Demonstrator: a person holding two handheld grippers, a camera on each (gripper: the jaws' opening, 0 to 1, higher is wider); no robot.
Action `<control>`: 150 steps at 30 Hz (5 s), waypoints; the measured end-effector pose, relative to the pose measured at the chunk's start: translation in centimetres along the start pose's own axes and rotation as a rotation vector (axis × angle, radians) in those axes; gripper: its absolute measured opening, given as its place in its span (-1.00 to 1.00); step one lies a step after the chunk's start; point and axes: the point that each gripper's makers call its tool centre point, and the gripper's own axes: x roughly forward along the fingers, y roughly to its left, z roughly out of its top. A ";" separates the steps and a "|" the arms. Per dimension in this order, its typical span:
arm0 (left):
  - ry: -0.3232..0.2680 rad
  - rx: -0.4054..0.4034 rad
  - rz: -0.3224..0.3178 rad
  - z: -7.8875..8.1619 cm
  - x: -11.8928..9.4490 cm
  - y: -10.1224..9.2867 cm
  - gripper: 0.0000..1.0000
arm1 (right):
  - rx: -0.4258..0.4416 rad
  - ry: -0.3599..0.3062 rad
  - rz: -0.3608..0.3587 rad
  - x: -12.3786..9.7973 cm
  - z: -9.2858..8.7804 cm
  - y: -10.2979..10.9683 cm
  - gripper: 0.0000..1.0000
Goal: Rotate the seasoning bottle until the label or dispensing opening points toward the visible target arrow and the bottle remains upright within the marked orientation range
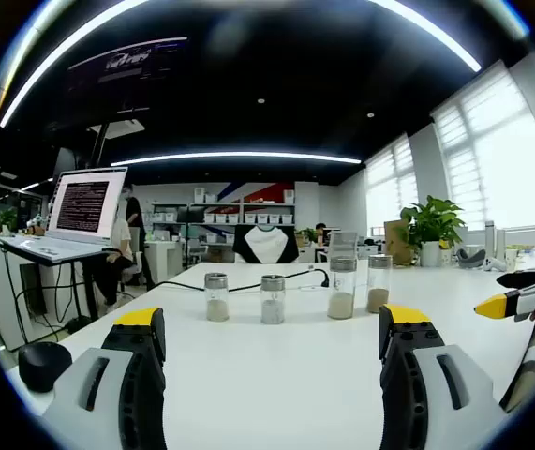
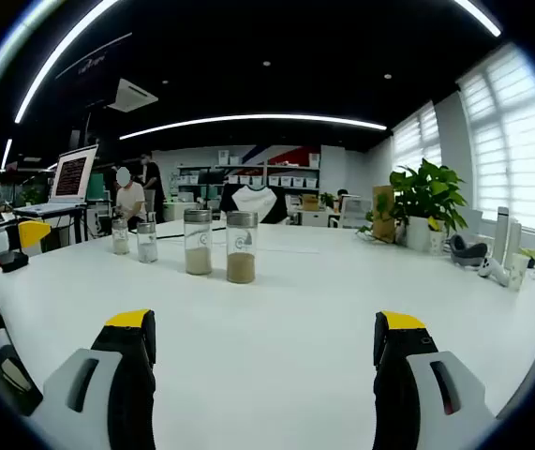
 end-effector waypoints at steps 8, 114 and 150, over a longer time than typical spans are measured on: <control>0.002 0.004 -0.004 0.0 0.0 -0.1 0.99 | 0.021 -0.009 0.004 0.0 0.1 -0.1 0.99; 0.055 -0.044 -0.003 -1.9 0.7 0.9 0.99 | 0.031 -0.069 0.337 15.1 6.4 11.6 0.56; 0.073 -0.055 -0.005 -2.6 1.0 0.5 0.98 | -0.004 -0.074 0.318 24.1 7.4 12.4 0.26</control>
